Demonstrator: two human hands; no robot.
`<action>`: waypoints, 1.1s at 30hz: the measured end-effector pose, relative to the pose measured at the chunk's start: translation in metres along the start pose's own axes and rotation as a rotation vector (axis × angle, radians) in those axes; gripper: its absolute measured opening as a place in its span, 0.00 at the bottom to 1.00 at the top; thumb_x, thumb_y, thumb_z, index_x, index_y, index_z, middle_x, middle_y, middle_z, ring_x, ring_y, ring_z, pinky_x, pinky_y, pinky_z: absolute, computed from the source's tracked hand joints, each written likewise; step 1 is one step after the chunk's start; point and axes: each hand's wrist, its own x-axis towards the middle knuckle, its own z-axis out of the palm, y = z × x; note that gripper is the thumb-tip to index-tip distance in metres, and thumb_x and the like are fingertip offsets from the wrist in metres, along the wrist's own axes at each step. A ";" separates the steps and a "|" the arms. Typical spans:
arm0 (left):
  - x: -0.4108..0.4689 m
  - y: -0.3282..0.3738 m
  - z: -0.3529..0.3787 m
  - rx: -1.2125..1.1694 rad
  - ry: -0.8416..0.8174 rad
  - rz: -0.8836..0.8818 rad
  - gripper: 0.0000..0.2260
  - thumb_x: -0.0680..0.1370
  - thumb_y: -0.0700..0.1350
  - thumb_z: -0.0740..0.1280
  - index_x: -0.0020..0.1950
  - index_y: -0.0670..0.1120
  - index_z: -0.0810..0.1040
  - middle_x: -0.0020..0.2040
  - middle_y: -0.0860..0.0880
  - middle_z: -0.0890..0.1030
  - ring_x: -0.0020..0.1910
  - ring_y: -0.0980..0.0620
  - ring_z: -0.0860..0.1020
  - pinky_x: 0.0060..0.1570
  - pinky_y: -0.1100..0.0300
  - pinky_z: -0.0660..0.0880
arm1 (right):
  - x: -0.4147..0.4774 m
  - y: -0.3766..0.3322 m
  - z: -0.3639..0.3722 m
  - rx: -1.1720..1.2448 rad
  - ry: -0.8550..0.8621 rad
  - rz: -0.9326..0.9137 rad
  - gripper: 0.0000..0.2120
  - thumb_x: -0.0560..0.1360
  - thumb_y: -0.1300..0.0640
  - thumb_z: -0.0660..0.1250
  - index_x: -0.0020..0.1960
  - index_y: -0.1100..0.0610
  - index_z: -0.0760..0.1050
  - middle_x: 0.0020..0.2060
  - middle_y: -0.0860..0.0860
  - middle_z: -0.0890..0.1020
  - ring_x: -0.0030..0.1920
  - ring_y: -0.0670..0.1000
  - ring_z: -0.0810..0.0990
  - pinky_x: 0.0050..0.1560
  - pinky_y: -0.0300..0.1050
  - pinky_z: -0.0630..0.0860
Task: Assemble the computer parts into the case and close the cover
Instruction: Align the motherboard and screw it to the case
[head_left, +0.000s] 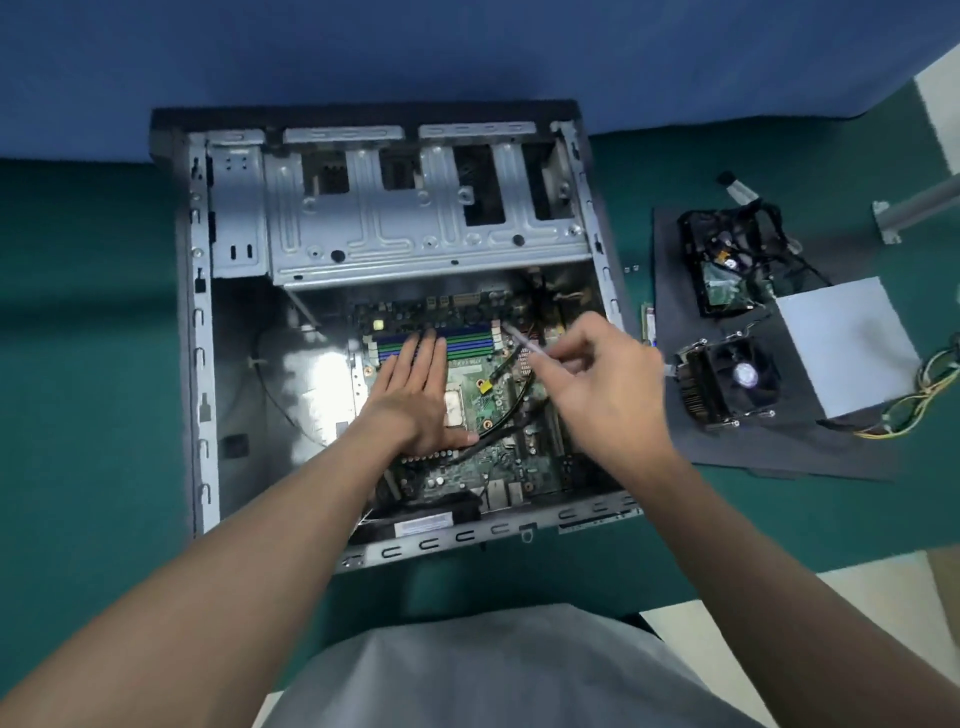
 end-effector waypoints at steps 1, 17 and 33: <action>-0.001 0.004 -0.003 -0.034 -0.013 -0.015 0.53 0.74 0.71 0.58 0.71 0.42 0.23 0.71 0.45 0.23 0.71 0.46 0.25 0.68 0.52 0.30 | 0.000 0.004 -0.010 0.056 0.038 0.043 0.09 0.71 0.53 0.74 0.36 0.51 0.75 0.30 0.42 0.79 0.31 0.40 0.77 0.35 0.33 0.72; -0.041 0.154 -0.038 -0.136 0.693 0.334 0.29 0.83 0.59 0.45 0.80 0.45 0.49 0.80 0.50 0.47 0.77 0.59 0.39 0.76 0.58 0.44 | 0.007 0.157 -0.042 0.171 -0.027 0.415 0.04 0.72 0.60 0.67 0.46 0.54 0.79 0.36 0.51 0.81 0.41 0.56 0.79 0.46 0.48 0.75; -0.038 0.166 -0.033 -0.210 0.732 0.271 0.25 0.82 0.52 0.52 0.78 0.43 0.59 0.79 0.52 0.54 0.78 0.59 0.46 0.73 0.70 0.42 | 0.047 0.151 0.010 0.011 -0.139 0.284 0.11 0.73 0.68 0.60 0.37 0.54 0.71 0.35 0.54 0.75 0.38 0.58 0.73 0.36 0.44 0.66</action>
